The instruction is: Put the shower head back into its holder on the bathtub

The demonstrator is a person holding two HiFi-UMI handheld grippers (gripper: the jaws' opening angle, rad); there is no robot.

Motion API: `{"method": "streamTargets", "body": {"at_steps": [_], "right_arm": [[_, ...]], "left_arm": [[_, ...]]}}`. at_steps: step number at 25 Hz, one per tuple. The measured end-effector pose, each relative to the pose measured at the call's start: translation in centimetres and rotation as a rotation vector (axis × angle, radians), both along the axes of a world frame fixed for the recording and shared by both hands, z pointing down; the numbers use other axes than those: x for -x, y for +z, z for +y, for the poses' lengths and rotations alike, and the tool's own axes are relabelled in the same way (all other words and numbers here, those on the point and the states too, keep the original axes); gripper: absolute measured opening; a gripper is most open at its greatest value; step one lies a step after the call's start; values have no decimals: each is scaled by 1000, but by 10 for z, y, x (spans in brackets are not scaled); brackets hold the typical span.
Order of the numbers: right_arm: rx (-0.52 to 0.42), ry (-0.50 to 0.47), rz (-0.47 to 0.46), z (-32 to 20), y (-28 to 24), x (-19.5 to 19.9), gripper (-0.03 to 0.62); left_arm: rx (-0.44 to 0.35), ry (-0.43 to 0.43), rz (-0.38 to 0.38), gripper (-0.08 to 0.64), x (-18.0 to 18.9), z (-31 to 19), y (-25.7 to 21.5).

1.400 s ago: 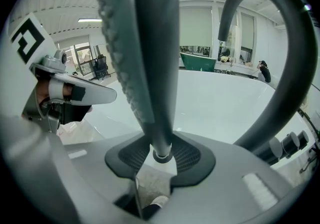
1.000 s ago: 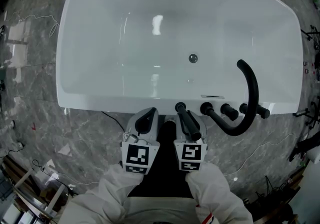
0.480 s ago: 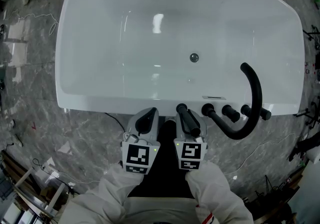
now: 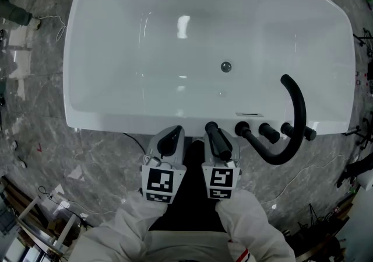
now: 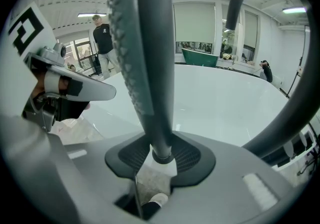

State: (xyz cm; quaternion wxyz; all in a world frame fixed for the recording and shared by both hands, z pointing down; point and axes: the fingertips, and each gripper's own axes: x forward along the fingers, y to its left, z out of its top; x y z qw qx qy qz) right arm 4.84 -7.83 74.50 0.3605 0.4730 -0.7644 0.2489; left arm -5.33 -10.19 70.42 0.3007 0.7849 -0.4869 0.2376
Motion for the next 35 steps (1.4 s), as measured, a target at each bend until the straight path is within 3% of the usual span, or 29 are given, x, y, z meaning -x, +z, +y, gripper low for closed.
{"method": "streamTargets", "body": {"at_steps": [9, 16, 20, 29, 35], "right_arm": [[-6, 2, 18, -1, 2, 2, 138], [41, 73, -21, -2, 6, 3, 157], [56, 50, -57, -2, 3, 3, 189], [115, -16, -97, 36, -22, -17, 186], [48, -34, -128, 34, -67, -28, 175]], "left_arm": [[7, 6, 5, 2, 0, 3, 3], [-3, 2, -7, 2, 4, 3, -2], [-17, -17, -25, 2, 5, 3, -10], [-18, -44, -62, 2, 1, 28, -45], [-65, -48, -92, 2, 5, 26, -75]]}}
